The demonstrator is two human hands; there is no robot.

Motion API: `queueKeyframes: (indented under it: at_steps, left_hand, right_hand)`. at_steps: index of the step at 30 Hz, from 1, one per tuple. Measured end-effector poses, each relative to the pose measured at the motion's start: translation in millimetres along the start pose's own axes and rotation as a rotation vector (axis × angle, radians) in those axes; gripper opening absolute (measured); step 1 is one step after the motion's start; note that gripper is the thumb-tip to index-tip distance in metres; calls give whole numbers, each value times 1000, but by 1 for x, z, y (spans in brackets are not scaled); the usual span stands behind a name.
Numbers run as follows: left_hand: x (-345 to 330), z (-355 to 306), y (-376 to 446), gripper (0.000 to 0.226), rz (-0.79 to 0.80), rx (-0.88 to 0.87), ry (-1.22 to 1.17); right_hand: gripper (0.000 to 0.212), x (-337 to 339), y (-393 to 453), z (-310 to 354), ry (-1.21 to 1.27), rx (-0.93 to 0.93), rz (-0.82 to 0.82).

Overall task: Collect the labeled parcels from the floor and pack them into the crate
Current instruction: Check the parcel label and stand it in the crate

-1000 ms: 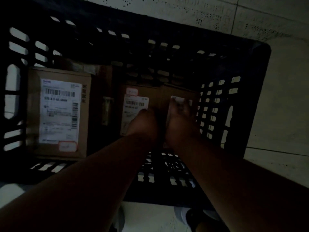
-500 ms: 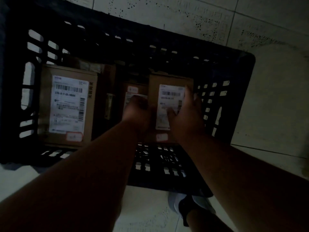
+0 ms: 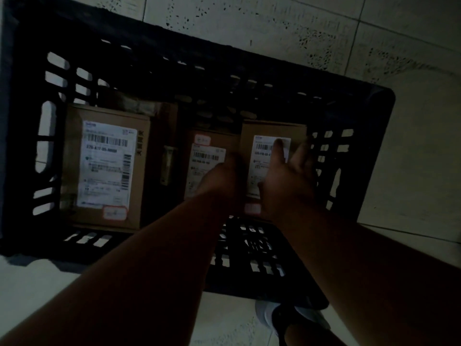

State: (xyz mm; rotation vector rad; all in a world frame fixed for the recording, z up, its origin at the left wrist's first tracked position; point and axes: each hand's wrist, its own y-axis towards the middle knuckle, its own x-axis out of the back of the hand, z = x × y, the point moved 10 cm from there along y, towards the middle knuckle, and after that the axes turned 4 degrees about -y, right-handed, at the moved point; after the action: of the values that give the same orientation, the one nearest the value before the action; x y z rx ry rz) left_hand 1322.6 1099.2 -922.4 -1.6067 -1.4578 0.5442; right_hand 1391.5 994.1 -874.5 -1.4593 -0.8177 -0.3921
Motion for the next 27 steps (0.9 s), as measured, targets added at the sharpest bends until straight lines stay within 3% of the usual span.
queueKeyframes:
  at_steps: [3, 9, 12, 16, 19, 22, 24, 25, 27]
  left_hand:
    - [0, 9, 1, 76, -71, 39, 217]
    - [-2, 22, 11, 89, -100, 56, 239]
    - [-3, 26, 15, 84, -88, 72, 287]
    - [-19, 19, 12, 80, 79, 50, 138]
    - [-6, 28, 9, 71, -58, 155, 104]
    - [-18, 38, 1, 65, -33, 243, 98]
    - [-27, 52, -5, 56, -52, 368, -73]
    - [-32, 57, -10, 51, -48, 431, -210]
    - [-35, 51, -11, 46, 5, 354, -180]
  right_hand:
    - [109, -9, 2, 3, -54, 31, 14]
    - [123, -34, -2, 12, -195, 125, 88]
    - [123, -36, 3, 20, -305, 165, 103]
    - [119, -40, 7, 31, -386, 233, 120]
    - [113, -33, 13, 36, -365, 254, 135]
    - [95, -3, 30, 45, -339, 329, -6]
    - [93, 14, 47, 49, -326, 352, -43]
    - [95, 18, 55, 47, -302, 337, -14]
    - [101, 17, 69, 42, -221, 299, 89]
